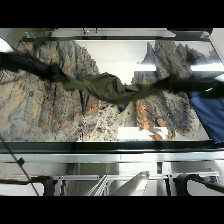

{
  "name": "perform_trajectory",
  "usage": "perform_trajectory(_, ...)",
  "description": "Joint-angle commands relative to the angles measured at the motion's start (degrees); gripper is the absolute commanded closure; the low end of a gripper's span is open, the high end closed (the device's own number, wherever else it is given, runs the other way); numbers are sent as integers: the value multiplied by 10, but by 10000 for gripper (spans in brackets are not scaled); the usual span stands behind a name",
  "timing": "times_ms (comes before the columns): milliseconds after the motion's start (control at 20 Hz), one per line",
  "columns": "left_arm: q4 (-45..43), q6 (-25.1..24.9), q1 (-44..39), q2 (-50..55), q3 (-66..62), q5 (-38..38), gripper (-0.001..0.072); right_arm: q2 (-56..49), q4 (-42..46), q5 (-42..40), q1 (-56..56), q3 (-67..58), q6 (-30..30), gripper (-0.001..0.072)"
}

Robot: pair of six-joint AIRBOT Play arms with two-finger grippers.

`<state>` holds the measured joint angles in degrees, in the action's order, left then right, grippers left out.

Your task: Fold the shirts.

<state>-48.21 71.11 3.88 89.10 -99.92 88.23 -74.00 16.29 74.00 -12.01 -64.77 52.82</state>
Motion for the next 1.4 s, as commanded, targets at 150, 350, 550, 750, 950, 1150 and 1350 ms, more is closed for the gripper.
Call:
perform_trajectory(150, 87, 14, 23, -279, -155, -96, 699, 292, -126, -19, -136, -169, -4, 702)
perform_trajectory(350, 27, 1, 64, -462, -157, -221, 683, 445, -84, -83, -236, -198, -4, 702)
perform_trajectory(550, 42, -59, 121, -524, -58, -266, 682, 469, -44, -62, -240, -194, 28, 703)
perform_trajectory(750, 138, -131, 120, -413, 10, -250, 682, 436, -49, -49, -239, -117, 44, 702)
perform_trajectory(950, 98, -167, 2, -206, -23, -233, 682, 380, -49, -57, -193, 49, 24, 702)
perform_trajectory(1150, -56, -150, -100, 43, -122, -217, 682, 258, -47, -217, -100, 216, -79, 702)
perform_trajectory(1350, -145, -104, -120, 217, -204, -231, 679, 56, -84, -350, -57, 221, -177, 699)
